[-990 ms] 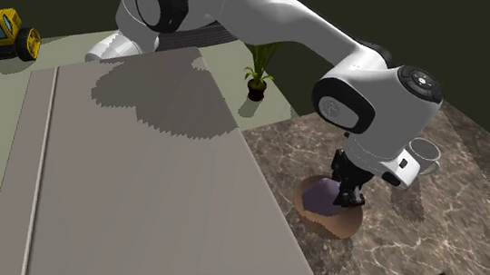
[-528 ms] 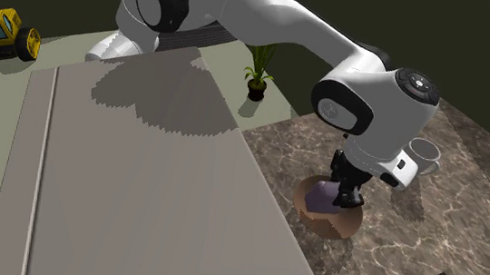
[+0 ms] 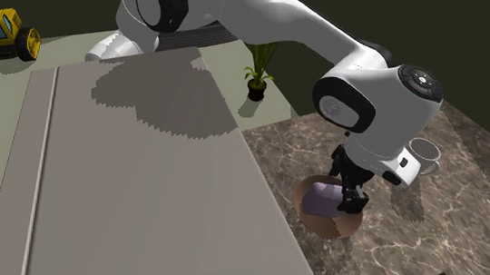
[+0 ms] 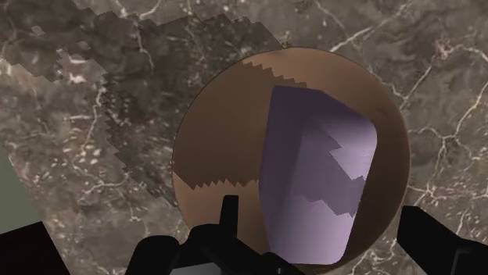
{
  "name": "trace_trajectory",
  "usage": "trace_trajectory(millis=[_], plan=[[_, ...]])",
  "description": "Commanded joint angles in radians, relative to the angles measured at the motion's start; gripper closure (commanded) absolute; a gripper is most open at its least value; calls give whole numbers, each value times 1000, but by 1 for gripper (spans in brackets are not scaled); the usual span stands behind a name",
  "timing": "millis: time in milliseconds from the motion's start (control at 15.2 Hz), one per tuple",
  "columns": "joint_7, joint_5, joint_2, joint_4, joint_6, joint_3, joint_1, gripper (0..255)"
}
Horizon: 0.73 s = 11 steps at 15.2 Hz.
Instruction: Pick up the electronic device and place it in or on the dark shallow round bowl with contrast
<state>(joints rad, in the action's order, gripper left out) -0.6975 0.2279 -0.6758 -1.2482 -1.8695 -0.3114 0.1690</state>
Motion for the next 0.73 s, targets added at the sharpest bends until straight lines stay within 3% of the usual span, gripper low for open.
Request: trace_trajectory(millis=[0,132,660], plan=[[4,-4,10,35,44,-2,3,0],[9,-7,14,90,102,-4,9,0],[9,-7,14,90,102,-4,9,0]])
